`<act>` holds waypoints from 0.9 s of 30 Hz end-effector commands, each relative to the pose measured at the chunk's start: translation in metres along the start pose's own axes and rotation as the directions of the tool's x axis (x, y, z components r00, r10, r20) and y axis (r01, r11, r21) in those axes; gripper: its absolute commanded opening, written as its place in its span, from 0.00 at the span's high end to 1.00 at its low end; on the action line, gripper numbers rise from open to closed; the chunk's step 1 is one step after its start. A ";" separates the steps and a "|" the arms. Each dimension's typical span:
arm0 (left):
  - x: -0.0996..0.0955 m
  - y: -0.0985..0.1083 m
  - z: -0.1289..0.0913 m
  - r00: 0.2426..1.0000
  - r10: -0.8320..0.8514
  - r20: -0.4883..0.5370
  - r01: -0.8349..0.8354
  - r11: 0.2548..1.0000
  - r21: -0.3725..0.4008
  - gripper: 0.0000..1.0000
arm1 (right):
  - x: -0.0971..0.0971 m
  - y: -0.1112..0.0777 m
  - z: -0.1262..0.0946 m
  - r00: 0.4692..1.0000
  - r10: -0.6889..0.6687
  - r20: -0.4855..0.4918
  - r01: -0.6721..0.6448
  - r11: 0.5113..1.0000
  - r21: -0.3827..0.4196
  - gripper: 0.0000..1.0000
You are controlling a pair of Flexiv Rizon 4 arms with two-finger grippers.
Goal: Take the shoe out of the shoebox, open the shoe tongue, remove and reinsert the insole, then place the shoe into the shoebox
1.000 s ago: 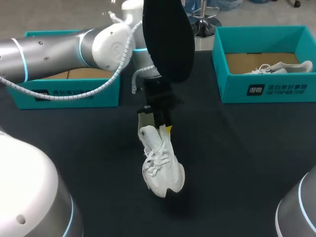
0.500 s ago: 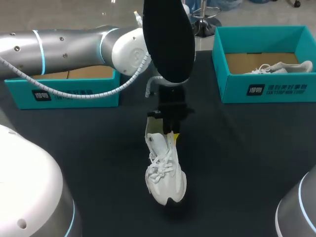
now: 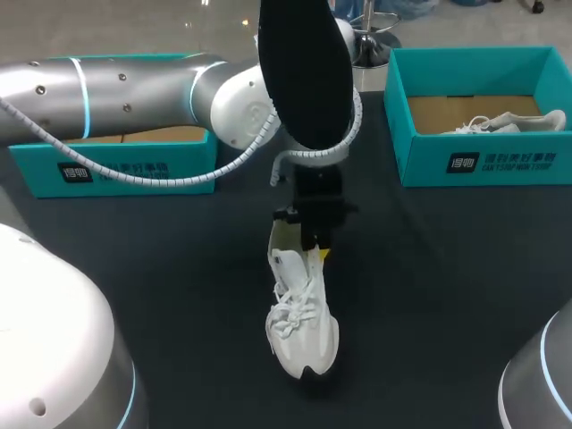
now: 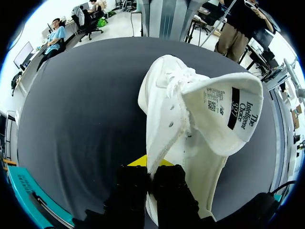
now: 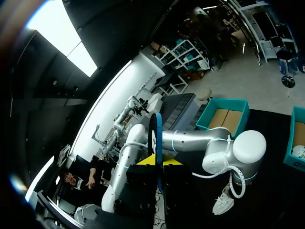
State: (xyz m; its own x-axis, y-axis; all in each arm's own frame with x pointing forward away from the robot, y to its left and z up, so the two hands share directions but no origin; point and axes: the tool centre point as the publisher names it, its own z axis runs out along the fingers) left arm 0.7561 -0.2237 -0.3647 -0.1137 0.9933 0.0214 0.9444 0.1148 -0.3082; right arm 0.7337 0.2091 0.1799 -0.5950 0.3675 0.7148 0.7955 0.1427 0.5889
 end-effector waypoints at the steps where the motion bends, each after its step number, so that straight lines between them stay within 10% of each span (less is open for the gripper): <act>1: -0.002 -0.002 0.002 1.000 0.004 0.031 -0.003 1.000 -0.018 1.00 | 0.000 0.002 0.001 1.000 0.001 0.002 -0.001 1.000 0.003 1.00; 3: -0.002 -0.002 0.002 0.999 0.001 0.033 -0.001 1.000 -0.019 0.73 | 0.000 0.002 0.001 1.000 0.001 0.002 -0.001 1.000 0.003 1.00; 5: -0.003 -0.003 0.000 0.999 0.006 0.049 -0.005 1.000 -0.020 0.03 | 0.000 0.002 0.001 1.000 0.001 0.002 -0.001 1.000 0.003 1.00; 11: -0.004 -0.004 -0.008 0.990 0.008 0.143 -0.007 1.000 -0.012 0.00 | 0.000 0.002 0.001 1.000 0.001 0.002 -0.001 1.000 0.003 1.00; 16: -0.008 -0.002 -0.039 0.901 -0.057 0.430 0.056 0.998 0.015 0.00 | 0.000 0.002 0.001 1.000 0.001 0.002 -0.001 1.000 0.003 1.00; 22: 0.002 0.013 -0.084 0.511 -0.197 0.836 0.243 0.967 0.079 0.00 | 0.000 0.002 0.001 1.000 0.001 0.002 -0.001 1.000 0.003 1.00; 27: 0.031 0.011 -0.104 0.197 -0.223 0.955 0.235 0.956 0.175 0.00 | 0.000 0.002 0.001 1.000 0.001 0.002 -0.001 1.000 0.003 1.00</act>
State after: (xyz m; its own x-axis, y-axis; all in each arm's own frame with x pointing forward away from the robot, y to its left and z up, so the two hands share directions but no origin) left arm 0.8064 -0.2249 -0.2855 -0.3474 0.8755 -0.3359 0.9132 0.2344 -0.3334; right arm 0.7337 0.2091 0.1799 -0.5950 0.3676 0.7147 0.7956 0.1428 0.5888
